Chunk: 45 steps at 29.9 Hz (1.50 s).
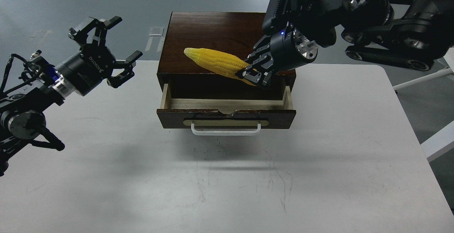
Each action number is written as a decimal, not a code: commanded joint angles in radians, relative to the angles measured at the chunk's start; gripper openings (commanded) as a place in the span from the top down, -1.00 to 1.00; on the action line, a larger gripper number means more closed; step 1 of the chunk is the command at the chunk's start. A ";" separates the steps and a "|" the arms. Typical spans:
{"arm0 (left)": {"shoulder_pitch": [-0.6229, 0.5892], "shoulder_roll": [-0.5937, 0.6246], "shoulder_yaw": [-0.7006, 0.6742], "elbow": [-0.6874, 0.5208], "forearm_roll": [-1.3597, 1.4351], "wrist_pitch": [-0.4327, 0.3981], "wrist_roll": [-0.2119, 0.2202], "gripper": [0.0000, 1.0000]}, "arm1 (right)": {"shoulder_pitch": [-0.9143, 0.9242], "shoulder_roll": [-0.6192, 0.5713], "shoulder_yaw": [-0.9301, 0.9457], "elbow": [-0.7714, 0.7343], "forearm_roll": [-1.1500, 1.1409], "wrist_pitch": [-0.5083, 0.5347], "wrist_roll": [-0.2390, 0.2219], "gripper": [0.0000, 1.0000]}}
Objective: Put corn in drawer with both arms
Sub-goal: 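Lift the corn with the right gripper and carry it over the open drawer, then lower the corn into the drawer and open the right gripper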
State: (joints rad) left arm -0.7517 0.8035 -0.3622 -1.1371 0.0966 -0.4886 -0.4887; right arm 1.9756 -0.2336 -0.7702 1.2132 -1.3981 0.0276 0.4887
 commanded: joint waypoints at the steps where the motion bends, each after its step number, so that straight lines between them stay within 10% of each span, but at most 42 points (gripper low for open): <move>1: 0.000 0.002 0.000 -0.001 0.000 0.000 0.000 -0.96 | 0.011 0.056 -0.030 -0.001 -0.013 -0.041 0.000 0.84; 12: 0.002 0.014 0.000 -0.010 0.000 0.000 0.000 -0.96 | -0.014 0.117 -0.109 -0.027 -0.019 -0.095 0.000 0.82; 45: 0.005 0.020 0.000 -0.042 0.002 0.000 0.000 -0.96 | -0.014 0.117 -0.112 -0.026 -0.013 -0.124 0.000 -0.25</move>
State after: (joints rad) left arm -0.7471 0.8183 -0.3620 -1.1677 0.0982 -0.4887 -0.4887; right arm 1.9554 -0.1156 -0.8821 1.1864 -1.4126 -0.0863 0.4887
